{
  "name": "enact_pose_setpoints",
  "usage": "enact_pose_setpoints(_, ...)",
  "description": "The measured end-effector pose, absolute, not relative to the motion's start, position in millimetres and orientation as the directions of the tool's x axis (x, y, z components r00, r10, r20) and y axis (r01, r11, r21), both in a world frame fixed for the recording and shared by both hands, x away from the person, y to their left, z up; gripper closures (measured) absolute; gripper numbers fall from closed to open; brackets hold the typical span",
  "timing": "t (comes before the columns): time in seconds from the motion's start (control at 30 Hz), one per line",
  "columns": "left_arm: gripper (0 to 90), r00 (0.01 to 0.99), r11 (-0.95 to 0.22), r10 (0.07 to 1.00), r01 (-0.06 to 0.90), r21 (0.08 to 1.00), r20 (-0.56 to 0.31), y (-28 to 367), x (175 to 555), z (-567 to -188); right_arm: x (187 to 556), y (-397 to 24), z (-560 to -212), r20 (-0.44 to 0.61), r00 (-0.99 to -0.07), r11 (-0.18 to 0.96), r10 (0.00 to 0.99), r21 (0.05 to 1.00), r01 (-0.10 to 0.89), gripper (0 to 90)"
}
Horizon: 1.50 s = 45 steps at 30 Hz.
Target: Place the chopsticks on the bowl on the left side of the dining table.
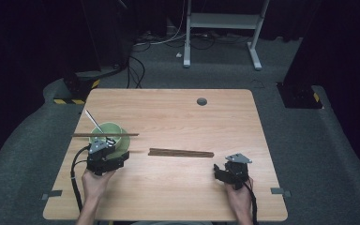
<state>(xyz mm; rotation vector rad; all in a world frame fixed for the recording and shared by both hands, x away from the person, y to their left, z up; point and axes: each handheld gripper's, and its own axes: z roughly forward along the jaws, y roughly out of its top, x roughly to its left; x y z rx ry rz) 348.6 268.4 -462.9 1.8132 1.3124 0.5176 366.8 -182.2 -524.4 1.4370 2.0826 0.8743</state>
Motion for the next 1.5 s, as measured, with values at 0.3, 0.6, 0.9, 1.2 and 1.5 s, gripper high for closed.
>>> enact_pose_setpoints(0.3, 31.1, 0.394, -0.137, 0.911, 0.575, 0.807, -0.125, 260, 344, -463, 367, -182, -524, -0.017, -0.348, 0.252, 0.937, 0.722, 0.644, 24.2)
enact_pose_setpoints(0.6, 31.1, 0.41, -0.148, 0.904, 0.569, 0.809, -0.124, 253, 341, -466, 367, -182, -524, -0.017, -0.349, 0.253, 0.937, 0.722, 0.644, 24.2)
enact_pose_setpoints(0.9, 31.1, 0.419, -0.164, 0.901, 0.569, 0.806, -0.112, 245, 338, -473, 367, -182, -524, -0.017, -0.349, 0.253, 0.937, 0.722, 0.644, 24.2)
enact_pose_setpoints(1.2, 31.1, 0.414, -0.17, 0.904, 0.572, 0.802, -0.104, 241, 337, -481, 367, -182, -524, -0.017, -0.35, 0.254, 0.937, 0.722, 0.644, 24.2)
enact_pose_setpoints(1.5, 31.1, 0.402, -0.175, 0.911, 0.577, 0.798, -0.09, 241, 338, -490, 367, -182, -524, -0.017, -0.35, 0.254, 0.937, 0.722, 0.644, 24.2)
